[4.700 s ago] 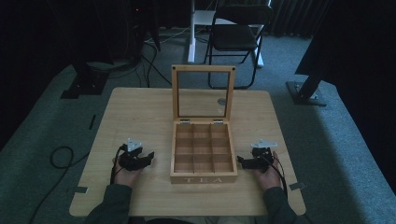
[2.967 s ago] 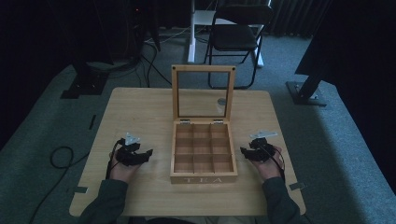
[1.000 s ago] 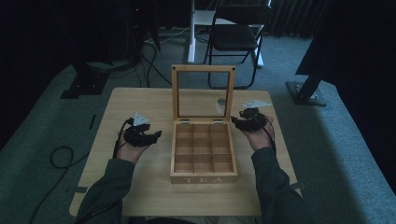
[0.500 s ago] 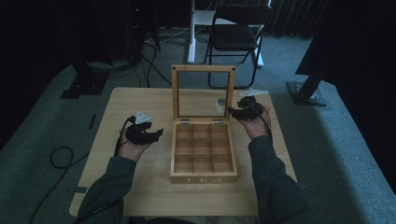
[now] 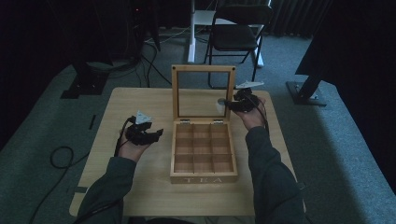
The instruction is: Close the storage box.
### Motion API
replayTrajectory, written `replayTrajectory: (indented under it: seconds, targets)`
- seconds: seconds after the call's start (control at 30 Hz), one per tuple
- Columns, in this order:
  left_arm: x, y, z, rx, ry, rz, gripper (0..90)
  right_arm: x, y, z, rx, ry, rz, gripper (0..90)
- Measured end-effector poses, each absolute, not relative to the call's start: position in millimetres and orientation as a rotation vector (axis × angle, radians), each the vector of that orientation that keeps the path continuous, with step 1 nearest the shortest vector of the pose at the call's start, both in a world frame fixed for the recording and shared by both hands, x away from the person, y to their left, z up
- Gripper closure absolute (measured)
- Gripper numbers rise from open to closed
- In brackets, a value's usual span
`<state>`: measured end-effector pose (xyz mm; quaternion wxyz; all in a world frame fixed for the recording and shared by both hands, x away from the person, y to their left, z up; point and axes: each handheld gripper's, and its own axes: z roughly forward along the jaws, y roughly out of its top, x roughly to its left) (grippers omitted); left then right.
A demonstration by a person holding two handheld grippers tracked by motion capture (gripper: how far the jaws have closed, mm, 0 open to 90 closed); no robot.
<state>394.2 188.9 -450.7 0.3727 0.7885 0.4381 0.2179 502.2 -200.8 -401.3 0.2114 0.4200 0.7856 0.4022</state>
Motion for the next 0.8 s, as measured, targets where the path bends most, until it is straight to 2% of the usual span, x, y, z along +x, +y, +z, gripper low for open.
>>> replayTrajectory:
  seconds: [0.4, 0.57, 0.8]
  targets:
    - [399.0, 187.4, -452.2, 2.015, 1.135, 0.561, 40.6, 516.2, -203.4, -394.0, 1.124, 2.196, 1.211, 51.3]
    - [405.8, 183.4, -452.2, 2.013, 1.142, 0.561, 40.6, 508.3, -206.2, -391.2, 1.084, 2.193, 1.201, 56.2]
    - [418.6, 168.2, -438.6, 1.984, 1.129, 0.576, 40.6, 489.0, -208.0, -388.5, 1.013, 2.179, 1.197, 57.1]
